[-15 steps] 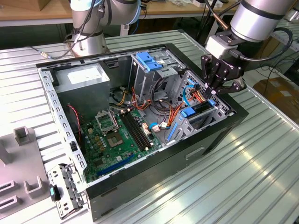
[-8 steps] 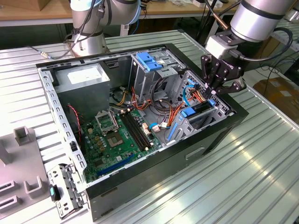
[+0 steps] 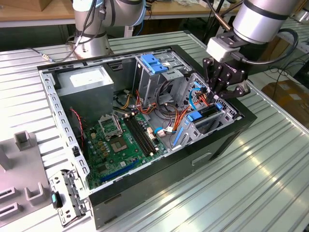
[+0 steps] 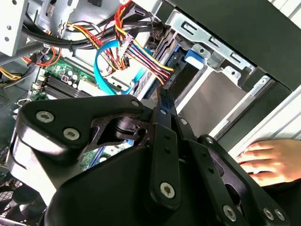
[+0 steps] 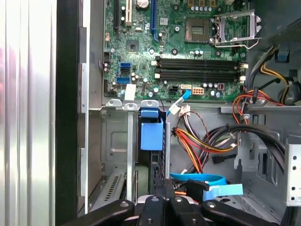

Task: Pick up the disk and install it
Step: 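Insert the second disk wire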

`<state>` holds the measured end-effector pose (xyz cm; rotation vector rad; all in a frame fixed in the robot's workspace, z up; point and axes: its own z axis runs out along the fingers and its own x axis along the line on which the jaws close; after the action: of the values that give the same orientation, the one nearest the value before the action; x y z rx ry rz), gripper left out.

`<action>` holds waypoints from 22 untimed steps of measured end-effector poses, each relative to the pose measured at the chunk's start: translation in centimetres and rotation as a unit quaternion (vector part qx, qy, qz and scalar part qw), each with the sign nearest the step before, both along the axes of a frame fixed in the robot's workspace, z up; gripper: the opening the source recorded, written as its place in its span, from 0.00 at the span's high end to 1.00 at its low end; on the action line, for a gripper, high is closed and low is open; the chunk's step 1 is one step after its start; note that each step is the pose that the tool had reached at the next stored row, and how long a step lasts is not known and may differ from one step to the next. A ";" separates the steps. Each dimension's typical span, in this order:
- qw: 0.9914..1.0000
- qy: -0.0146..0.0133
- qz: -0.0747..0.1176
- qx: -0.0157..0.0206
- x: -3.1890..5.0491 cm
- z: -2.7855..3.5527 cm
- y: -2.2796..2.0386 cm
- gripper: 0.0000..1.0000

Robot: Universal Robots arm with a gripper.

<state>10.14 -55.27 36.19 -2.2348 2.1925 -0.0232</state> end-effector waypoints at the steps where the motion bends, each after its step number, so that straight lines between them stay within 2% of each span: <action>1: 1.000 0.000 0.000 0.000 0.00 0.08 0.00 0.89; 8: 1.000 0.000 0.000 0.000 -0.01 0.45 0.00 0.89; 14: 1.000 0.000 0.000 0.000 -0.11 1.21 0.00 0.89; 16: 1.000 0.000 0.000 0.000 -0.14 1.27 0.01 0.89; 18: 1.000 0.000 0.000 -0.003 -0.16 1.36 0.07 0.89; 22: 1.000 0.000 0.000 -0.004 -0.23 2.34 0.19 0.89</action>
<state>9.91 -55.08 38.52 -2.2382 2.1963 -0.0312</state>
